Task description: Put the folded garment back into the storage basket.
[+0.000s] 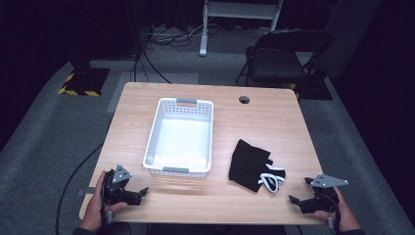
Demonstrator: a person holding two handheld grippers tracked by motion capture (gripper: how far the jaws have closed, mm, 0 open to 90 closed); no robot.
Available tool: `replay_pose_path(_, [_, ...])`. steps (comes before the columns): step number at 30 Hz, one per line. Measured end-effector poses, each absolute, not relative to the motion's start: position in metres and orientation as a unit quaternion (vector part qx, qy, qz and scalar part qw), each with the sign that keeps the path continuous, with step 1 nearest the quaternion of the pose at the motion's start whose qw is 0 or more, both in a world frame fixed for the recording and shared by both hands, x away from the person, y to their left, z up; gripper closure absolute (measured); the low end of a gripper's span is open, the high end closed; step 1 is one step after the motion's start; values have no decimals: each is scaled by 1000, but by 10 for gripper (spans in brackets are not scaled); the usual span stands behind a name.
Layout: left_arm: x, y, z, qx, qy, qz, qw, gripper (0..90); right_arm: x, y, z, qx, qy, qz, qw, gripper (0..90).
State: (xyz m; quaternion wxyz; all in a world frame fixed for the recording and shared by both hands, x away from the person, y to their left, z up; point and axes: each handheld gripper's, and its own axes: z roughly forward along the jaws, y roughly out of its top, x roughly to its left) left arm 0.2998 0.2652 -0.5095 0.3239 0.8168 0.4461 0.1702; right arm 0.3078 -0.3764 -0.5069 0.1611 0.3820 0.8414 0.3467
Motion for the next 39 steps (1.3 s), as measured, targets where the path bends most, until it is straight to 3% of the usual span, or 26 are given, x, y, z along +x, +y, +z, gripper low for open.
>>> replay_pose_path(39, [300,265,-510,817,446,171,324,6,309,-379,-503,400,839,326,171,25])
